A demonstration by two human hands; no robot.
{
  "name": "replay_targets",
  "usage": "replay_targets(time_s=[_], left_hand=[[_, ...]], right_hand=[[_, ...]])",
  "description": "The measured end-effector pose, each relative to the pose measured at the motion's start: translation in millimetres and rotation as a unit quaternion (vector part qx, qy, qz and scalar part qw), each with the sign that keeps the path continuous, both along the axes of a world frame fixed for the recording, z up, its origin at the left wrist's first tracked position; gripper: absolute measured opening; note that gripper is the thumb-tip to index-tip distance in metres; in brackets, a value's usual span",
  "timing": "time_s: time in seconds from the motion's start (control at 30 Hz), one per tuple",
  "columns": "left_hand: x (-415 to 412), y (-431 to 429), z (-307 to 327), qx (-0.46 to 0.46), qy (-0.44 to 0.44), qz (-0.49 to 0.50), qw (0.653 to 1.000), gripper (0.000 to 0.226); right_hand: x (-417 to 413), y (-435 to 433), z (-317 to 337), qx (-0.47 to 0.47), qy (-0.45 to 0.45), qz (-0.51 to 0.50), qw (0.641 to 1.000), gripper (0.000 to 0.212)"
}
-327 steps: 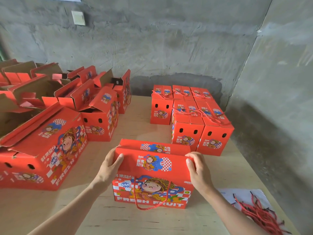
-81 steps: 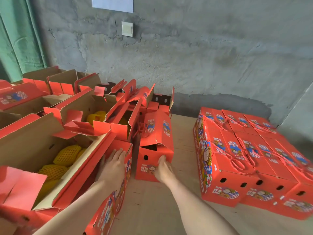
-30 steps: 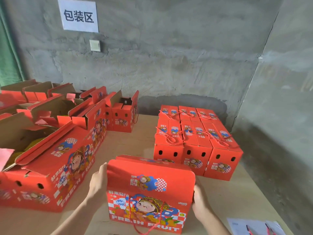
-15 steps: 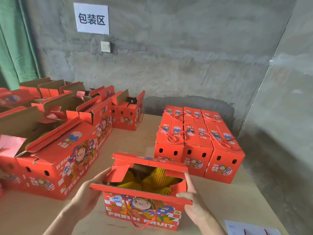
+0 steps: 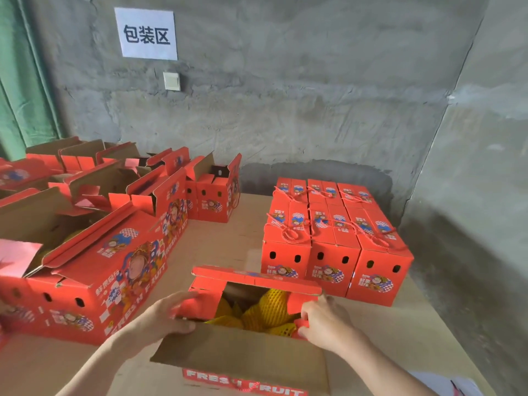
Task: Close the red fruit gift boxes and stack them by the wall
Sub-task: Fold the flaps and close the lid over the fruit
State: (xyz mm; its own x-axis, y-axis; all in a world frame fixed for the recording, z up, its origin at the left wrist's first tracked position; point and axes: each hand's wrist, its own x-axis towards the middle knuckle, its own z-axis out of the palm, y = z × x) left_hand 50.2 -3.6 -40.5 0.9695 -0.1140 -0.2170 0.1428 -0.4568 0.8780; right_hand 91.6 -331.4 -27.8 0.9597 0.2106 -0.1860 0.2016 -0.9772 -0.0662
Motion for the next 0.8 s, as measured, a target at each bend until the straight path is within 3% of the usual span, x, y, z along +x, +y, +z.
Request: replay_targets(time_s=[0.1,0.23,0.37,0.47,0.57,0.67,0.7,0.8], left_hand=[[28.5,-13.9,12.4,0.231,-0.093,-0.035,0.968,0.060],[48.9,-19.6,6.9,0.293,-0.131,-0.058,0.945,0.085],[61.5,-8.7,-1.2,0.296,-0.125,-0.084,0.943,0.108],[63.8,-5.9,-14.4,0.262,-0.119,-0.098,0.953,0.112],[63.9,-6.2,-21.6,0.205,-0.121,-0.088,0.967,0.111],[63.7,-8.7,-24.9,0.212,-0.150,-0.080,0.963,0.109],[63.9,-9.8,-27.9,0.210,-0.165,-0.079,0.960,0.106],[65.4,-9.8,-36.9,0.227,-0.192,-0.083,0.951,0.086]], right_hand=[[4.8,18.3,2.4,-0.150,0.013,0.003,0.989,0.046],[3.0,32.2,7.7,-0.232,0.073,0.016,0.970,0.051],[8.0,12.4,11.5,-0.071,0.064,0.018,0.995,0.043],[9.2,-3.5,18.6,0.077,0.051,0.028,0.995,0.044],[9.3,-15.1,16.9,0.225,0.030,0.023,0.974,0.037],[0.2,-25.7,1.5,0.404,0.011,-0.005,0.915,0.037],[-3.8,-27.8,-4.6,0.434,0.006,-0.011,0.901,0.040],[-10.0,-27.0,-23.1,0.412,-0.050,-0.015,0.910,0.039]])
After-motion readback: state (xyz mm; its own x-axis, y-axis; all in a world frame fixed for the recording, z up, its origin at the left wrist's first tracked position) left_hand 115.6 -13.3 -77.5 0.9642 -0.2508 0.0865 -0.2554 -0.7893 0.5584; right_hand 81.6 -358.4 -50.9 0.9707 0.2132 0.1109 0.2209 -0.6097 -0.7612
